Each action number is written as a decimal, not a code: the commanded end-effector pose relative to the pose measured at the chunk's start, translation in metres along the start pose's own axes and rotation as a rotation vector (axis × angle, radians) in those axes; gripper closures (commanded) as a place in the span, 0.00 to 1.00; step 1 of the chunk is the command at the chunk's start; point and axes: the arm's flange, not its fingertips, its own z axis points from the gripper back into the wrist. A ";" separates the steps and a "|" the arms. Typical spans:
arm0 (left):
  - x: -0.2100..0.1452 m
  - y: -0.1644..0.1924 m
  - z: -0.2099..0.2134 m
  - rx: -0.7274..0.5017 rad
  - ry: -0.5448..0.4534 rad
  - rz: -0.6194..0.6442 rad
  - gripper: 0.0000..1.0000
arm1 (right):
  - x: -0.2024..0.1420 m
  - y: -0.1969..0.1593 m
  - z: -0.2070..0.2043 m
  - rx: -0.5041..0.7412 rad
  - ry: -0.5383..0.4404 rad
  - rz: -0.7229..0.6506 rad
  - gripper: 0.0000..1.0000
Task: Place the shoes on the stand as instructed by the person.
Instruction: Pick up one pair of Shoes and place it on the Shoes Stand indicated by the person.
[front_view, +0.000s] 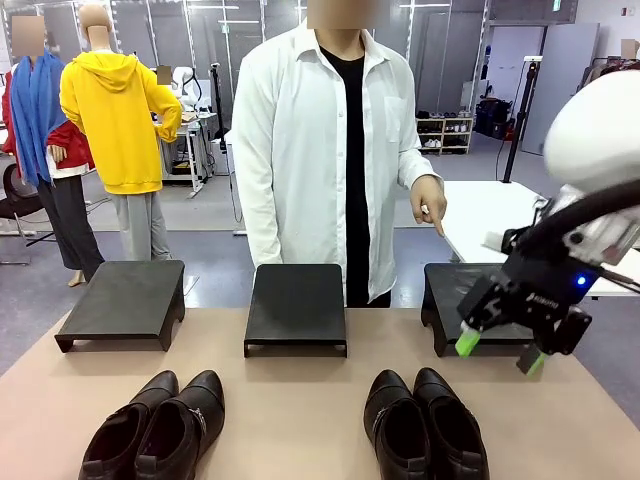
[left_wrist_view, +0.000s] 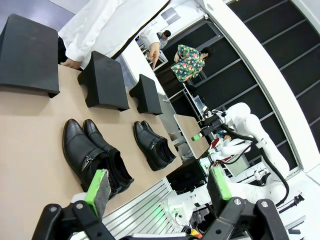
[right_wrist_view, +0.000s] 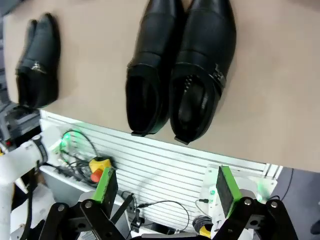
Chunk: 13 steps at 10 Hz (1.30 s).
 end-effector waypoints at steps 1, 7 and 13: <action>0.000 -0.001 0.001 -0.007 0.008 -0.010 0.00 | -0.014 0.017 -0.024 -0.087 0.004 -0.034 0.00; 0.000 -0.001 0.001 -0.007 0.008 -0.010 0.00 | -0.006 0.048 -0.086 -0.199 -0.002 0.008 0.00; 0.000 -0.001 0.001 -0.007 0.008 -0.010 0.00 | 0.005 0.057 -0.126 -0.286 -0.033 0.019 0.00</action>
